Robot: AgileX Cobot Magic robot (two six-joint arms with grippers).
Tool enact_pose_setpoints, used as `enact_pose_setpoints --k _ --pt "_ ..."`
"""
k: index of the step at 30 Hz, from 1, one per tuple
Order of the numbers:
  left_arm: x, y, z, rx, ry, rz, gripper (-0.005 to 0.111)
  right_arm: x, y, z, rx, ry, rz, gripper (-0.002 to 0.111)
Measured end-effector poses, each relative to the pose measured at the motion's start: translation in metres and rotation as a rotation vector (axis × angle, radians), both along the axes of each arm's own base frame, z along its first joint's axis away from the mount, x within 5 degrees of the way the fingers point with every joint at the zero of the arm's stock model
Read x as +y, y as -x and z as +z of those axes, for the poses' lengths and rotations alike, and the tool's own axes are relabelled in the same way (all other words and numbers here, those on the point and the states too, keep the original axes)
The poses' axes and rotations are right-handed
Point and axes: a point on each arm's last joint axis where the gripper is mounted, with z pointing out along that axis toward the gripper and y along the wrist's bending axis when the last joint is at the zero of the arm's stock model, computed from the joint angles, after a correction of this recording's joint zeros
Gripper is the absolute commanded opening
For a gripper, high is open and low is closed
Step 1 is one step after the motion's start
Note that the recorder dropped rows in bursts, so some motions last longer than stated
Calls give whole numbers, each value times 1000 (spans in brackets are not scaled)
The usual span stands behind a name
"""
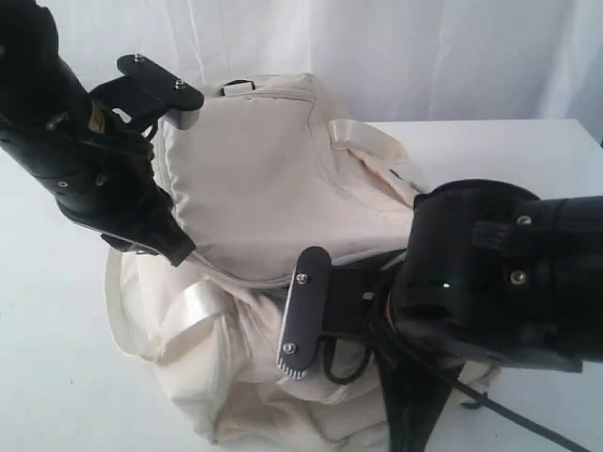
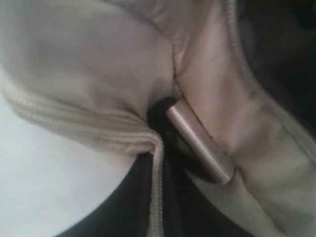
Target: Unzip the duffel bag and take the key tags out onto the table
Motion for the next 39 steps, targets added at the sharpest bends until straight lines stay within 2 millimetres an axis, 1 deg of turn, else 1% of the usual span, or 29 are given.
enact_pose_setpoints --k 5,7,10,13,16,21,23,27,32,36,39 --pt "-1 -1 0 -8 7 -2 0 -14 -11 -1 -92 85 -61 0" --pt "-1 -1 0 -9 8 -2 0 -21 -18 -4 -117 96 -99 0" --pt "-1 -1 0 -9 8 -2 0 -26 -23 -4 -136 90 -144 0" --pt "0 -1 1 -14 3 -3 0 -27 -23 -5 -131 72 -184 6" --pt "0 -1 0 -13 0 -3 0 -26 -21 -2 -99 43 -221 22" --pt "2 -1 0 -11 -23 -3 0 -36 -14 8 -51 28 -298 59" --pt "2 -1 0 -13 -28 -3 0 -38 -11 12 -45 9 -309 66" --pt "2 -1 0 -13 -30 -3 0 -40 -5 29 -23 -81 -335 67" --pt "3 -1 0 -12 -33 -3 0 -36 7 63 63 -302 -362 67" --pt "3 -1 0 -12 -33 -3 0 -30 16 89 114 -496 -282 67" --pt "3 -1 0 -11 -34 -2 0 -22 16 102 88 -622 -173 67"
